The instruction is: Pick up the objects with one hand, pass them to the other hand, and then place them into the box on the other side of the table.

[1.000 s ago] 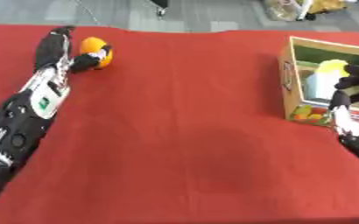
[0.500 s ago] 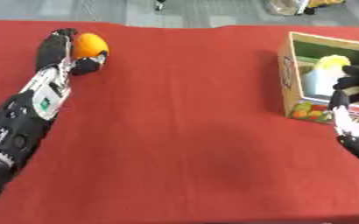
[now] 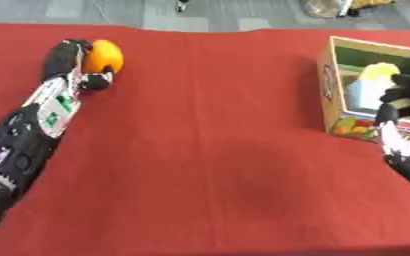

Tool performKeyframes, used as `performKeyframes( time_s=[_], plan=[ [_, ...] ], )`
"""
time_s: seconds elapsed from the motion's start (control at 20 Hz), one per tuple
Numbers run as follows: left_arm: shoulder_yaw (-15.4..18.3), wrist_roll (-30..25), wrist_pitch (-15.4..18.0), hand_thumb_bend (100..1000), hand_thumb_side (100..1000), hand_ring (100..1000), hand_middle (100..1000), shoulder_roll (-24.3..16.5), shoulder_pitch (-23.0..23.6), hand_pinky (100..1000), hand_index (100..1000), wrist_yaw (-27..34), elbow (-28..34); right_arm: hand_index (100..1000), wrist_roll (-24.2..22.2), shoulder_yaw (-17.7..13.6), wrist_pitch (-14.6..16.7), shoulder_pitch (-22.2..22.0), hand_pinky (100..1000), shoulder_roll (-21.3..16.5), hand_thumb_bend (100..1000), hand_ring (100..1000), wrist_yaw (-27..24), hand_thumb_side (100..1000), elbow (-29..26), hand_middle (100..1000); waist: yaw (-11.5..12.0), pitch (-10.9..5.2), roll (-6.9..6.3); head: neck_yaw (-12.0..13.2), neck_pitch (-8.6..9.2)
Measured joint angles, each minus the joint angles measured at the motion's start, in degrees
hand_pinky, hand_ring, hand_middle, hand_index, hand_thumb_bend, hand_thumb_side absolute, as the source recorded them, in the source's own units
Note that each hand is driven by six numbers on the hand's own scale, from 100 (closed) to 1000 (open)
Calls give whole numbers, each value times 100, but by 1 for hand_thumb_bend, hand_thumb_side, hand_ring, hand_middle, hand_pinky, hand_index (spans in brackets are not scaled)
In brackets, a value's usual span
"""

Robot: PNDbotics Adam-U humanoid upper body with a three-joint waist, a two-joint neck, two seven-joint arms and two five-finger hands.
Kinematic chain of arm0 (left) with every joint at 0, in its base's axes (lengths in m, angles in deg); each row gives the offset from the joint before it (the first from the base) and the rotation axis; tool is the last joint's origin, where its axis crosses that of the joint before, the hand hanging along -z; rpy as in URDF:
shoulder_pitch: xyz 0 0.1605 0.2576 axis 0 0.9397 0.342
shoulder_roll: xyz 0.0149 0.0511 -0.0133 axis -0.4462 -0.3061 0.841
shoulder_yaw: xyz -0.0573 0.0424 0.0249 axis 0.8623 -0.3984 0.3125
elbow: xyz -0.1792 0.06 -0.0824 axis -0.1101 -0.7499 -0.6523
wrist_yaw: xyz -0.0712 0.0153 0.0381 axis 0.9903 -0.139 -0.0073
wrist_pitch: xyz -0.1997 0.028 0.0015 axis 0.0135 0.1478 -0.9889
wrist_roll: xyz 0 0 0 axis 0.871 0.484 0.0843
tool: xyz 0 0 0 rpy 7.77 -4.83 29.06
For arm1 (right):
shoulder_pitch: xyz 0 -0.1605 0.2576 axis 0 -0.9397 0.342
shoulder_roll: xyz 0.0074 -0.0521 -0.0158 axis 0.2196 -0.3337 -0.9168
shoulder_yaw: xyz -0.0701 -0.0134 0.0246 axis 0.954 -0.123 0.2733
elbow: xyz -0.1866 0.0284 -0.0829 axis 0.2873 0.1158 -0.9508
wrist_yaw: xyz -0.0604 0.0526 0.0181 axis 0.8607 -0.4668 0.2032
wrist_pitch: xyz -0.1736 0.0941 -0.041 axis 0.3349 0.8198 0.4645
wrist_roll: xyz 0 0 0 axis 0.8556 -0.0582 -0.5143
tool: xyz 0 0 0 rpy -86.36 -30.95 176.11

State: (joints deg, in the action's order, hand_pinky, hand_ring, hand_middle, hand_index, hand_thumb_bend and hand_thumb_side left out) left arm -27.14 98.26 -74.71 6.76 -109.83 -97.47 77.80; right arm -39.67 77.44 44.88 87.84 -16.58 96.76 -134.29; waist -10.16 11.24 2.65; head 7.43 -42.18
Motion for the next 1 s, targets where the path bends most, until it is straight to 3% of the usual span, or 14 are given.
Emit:
performKeyframes(
  time_s=[0.3, 0.6, 0.85, 1.0],
  plan=[
    [3, 446, -143, 100, 264, 468, 475, 0, 12, 761, 630, 283, 59, 839, -9, 0, -9, -1, 559, 0, 100, 770, -23, 545, 0, 599, 2, 0, 0, -6, 0],
    [-9, 841, -126, 100, 276, 442, 447, -15, 106, 756, 589, 694, 344, 838, -17, 0, -24, -41, 559, 0, 100, 770, -37, 542, 0, 598, 54, -3, 0, -48, -4],
    [-136, 855, -113, 100, 287, 431, 438, -267, 327, 762, 579, 1255, 1225, 837, -41, 3, -40, -48, 560, -7, 100, 768, -39, 535, 0, 599, 163, -21, -3, -93, -31],
    [-233, 707, -129, 100, 295, 430, 437, -542, 594, 766, 577, 1724, 2095, 840, -93, 40, -26, -37, 563, -55, 100, 768, -39, 528, 0, 600, 232, -141, -5, -128, -95]
  ],
)
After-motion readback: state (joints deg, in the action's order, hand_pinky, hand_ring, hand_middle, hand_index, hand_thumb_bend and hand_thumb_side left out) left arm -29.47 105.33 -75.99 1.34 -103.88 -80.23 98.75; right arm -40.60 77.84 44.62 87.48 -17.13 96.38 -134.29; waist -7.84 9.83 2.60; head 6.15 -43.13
